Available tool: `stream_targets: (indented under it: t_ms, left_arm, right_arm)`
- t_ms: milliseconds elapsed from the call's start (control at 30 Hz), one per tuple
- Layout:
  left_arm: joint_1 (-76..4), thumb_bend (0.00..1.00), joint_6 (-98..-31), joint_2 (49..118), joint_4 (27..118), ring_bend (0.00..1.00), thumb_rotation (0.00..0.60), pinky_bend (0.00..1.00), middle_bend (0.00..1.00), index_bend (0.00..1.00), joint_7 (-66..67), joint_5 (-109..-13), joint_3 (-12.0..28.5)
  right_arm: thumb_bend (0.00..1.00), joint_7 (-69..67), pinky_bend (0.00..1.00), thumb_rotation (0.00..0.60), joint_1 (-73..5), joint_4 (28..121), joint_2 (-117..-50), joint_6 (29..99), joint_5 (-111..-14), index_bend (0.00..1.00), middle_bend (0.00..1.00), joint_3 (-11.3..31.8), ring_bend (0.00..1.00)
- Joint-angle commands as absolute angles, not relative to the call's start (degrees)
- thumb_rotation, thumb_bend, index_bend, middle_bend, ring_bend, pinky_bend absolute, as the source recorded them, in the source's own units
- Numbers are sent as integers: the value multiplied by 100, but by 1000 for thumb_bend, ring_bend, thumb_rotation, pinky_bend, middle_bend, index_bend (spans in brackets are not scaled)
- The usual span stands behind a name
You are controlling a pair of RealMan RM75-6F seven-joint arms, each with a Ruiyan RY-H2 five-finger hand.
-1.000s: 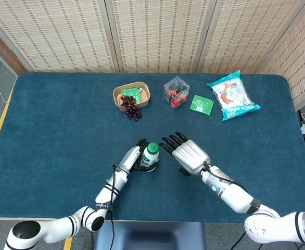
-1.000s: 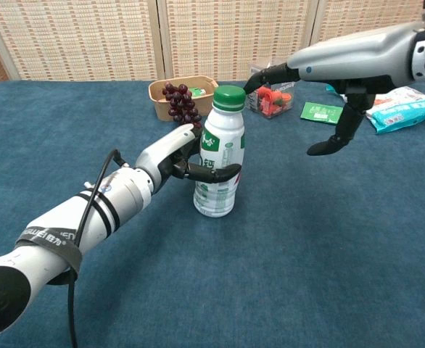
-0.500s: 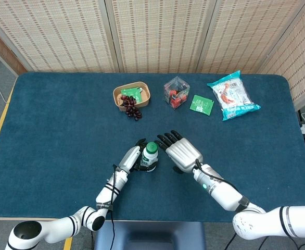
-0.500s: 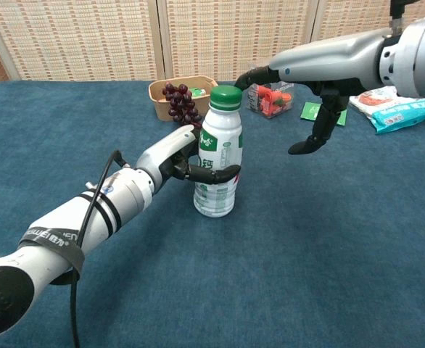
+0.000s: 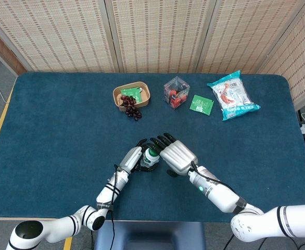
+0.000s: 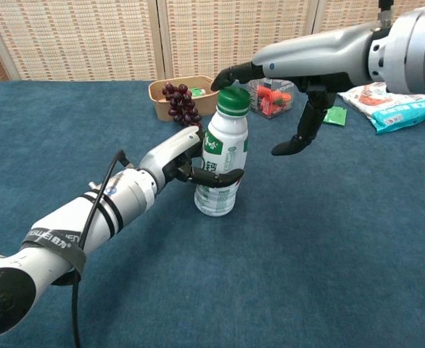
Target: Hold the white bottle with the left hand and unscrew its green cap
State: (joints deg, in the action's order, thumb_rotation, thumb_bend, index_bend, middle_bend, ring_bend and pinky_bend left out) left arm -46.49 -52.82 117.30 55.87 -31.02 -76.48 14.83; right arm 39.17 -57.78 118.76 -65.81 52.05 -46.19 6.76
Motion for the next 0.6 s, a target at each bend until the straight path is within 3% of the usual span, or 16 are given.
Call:
stream_targets:
  t_ms: [33, 300, 600]
  left_arm:
    - [-4655, 885, -5255, 11713, 5617, 288, 600, 0, 818, 776, -3089, -7636, 1488]
    - [-4673, 875, -5127, 11668, 5644, 291, 600, 0, 816, 776, -3072, -7571, 1507]
    - [-4690, 855, -5126, 11676, 5677, 291, 600, 0, 815, 775, -3039, -7552, 1540]
  right_arm:
    - [187, 3846, 0, 600, -5793, 11929, -6561, 5182, -4713, 41, 0, 659, 0]
    - [210, 3066, 0, 600, -5462, 11838, -6395, 5299, -5676, 3, 0, 733, 0]
    - [210, 2902, 0, 600, -5339, 11488, -6150, 5075, -5568, 5, 0, 511, 0]
